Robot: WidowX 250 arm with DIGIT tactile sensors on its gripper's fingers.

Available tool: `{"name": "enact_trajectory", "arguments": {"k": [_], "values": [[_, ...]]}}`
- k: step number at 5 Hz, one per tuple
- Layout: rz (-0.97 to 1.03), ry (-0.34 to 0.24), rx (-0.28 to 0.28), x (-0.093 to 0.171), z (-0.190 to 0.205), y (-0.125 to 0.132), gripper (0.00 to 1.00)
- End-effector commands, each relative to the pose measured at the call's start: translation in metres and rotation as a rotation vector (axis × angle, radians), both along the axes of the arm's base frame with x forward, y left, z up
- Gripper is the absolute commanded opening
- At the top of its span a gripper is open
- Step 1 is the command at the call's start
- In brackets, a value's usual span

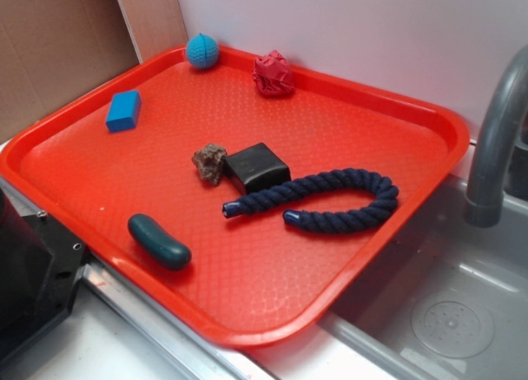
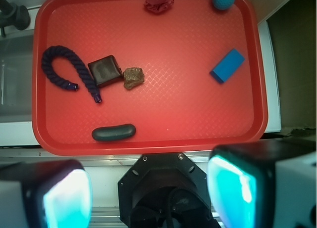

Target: Grab the blue block.

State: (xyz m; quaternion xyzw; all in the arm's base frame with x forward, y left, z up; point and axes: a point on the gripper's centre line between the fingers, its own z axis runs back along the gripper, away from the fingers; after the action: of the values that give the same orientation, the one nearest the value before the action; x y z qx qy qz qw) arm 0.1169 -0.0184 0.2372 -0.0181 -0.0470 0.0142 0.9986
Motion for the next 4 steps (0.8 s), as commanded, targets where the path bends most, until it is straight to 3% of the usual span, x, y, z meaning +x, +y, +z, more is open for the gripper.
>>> {"name": "enact_trajectory", "arguments": {"k": [1,2,3,4], "values": [[0.0,0.0,0.0,0.0,0.0,0.0,1.0],[0.254,0.118,-0.082,0.038,-0.05,0.044,1.0],[0.505,0.083,-0.061,0.068,-0.097,0.073,1.0],[0.601,0.027,-0.169,0.057,-0.102,0.08,1.0]]}}
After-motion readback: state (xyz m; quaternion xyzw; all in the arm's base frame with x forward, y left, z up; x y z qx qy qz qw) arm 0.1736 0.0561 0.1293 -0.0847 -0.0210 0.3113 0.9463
